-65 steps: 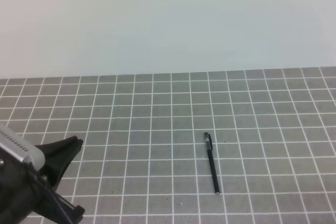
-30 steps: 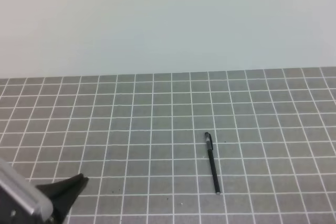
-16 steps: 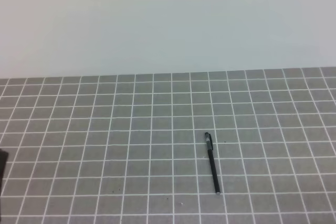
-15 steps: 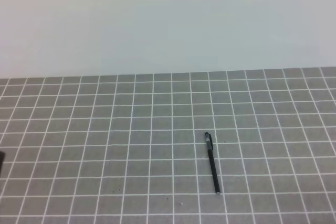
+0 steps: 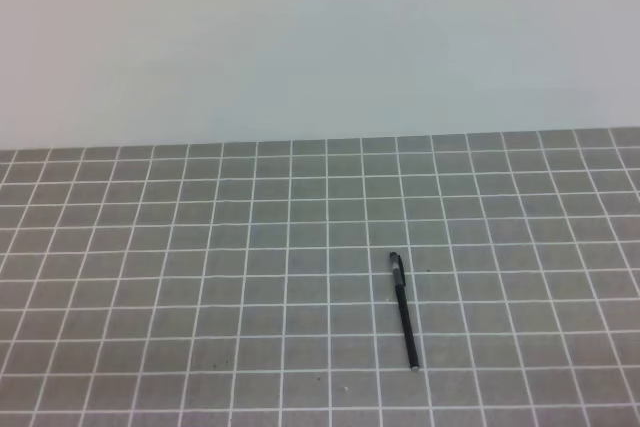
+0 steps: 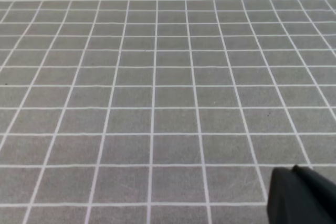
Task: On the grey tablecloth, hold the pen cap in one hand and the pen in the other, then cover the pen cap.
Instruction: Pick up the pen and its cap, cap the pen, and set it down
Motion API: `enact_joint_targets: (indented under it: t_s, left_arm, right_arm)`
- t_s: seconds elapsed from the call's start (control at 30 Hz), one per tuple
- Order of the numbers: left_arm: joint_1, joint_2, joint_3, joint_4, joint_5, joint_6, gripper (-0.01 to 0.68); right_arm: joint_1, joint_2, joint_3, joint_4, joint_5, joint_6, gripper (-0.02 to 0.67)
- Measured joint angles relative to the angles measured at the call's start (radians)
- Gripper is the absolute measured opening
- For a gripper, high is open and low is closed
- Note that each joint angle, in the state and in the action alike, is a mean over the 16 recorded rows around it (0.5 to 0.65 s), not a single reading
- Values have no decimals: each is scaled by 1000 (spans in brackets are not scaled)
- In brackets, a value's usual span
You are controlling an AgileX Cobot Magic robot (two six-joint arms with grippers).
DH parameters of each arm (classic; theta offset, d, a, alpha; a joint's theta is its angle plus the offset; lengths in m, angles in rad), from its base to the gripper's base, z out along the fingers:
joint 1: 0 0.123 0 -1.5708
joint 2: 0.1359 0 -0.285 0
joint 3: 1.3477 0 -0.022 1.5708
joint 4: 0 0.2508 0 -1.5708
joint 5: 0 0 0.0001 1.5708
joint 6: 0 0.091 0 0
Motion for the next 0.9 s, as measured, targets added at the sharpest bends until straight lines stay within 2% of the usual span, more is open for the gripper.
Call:
enact_joint_targets:
  t_s: [0.23,0.43,0.57,0.9]
  left_arm:
    - [55,-68,0,-11,253,4,-2]
    - [75,-92,1,4,401,5,-2]
    - [78,-96,2,36,442,-11,-2]
    - [77,-98,2,158,438,-77,-2]
  right_arm:
    - [0,-1,0,0,0,0,4]
    - [0,1,0,0,0,0,4]
    - [0,1,0,0,0,0,4]
    - [0,6,0,0,1,0,4]
